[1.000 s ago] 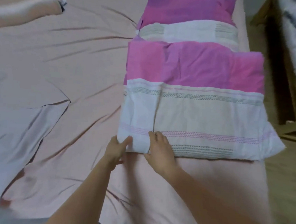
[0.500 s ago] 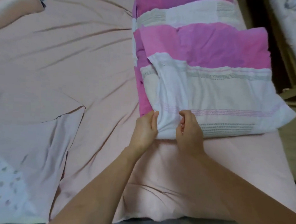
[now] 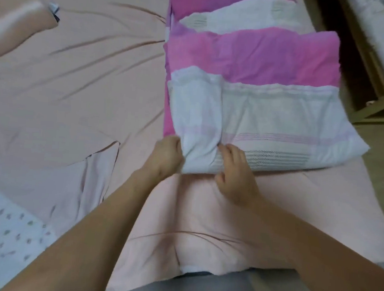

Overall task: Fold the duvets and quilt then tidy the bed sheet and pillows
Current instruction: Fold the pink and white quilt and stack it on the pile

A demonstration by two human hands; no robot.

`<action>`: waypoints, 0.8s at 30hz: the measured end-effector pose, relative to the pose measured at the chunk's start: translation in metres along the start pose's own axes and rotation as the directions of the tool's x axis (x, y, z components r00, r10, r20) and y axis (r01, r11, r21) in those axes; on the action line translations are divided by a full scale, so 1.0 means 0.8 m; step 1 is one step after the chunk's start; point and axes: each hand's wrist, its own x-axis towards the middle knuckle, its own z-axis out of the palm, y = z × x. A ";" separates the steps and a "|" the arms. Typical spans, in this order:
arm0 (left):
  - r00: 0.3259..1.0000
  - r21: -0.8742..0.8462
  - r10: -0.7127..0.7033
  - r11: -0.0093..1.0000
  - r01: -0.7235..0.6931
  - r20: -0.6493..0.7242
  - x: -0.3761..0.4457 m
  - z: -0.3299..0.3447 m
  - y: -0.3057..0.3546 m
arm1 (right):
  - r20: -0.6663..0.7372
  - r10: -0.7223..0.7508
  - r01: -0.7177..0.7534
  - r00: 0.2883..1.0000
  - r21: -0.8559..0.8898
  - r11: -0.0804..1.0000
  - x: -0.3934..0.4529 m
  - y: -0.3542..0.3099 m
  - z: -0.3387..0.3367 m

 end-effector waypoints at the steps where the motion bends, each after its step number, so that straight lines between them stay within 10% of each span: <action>1: 0.999 0.040 -0.040 0.998 0.039 0.020 -0.007 0.004 -0.014 | 0.035 -0.056 0.059 0.998 -0.064 0.996 -0.009 -0.004 0.007; 5: 0.976 -0.155 -0.218 0.964 0.215 -0.005 -0.017 0.046 -0.044 | 0.265 0.013 0.077 0.964 -0.326 0.942 -0.030 -0.002 0.036; 8: 0.805 -0.444 -0.535 0.805 0.393 -0.258 0.012 0.040 -0.075 | 0.196 0.075 0.009 0.978 -0.398 0.918 -0.013 0.005 0.058; 11: 0.697 -0.487 -0.712 0.640 0.594 -0.086 0.048 0.043 -0.136 | 0.166 0.086 -0.004 0.982 -0.438 0.899 0.006 0.007 0.088; 19: 0.676 -0.667 -0.642 0.329 0.668 0.361 0.137 0.087 -0.175 | -0.227 -0.072 -0.030 0.971 -0.420 0.907 0.044 0.049 0.140; 24: 0.750 -0.753 -0.483 0.243 0.611 0.452 0.146 0.089 -0.147 | 0.012 0.002 0.001 1.000 -0.225 0.974 0.046 0.058 0.123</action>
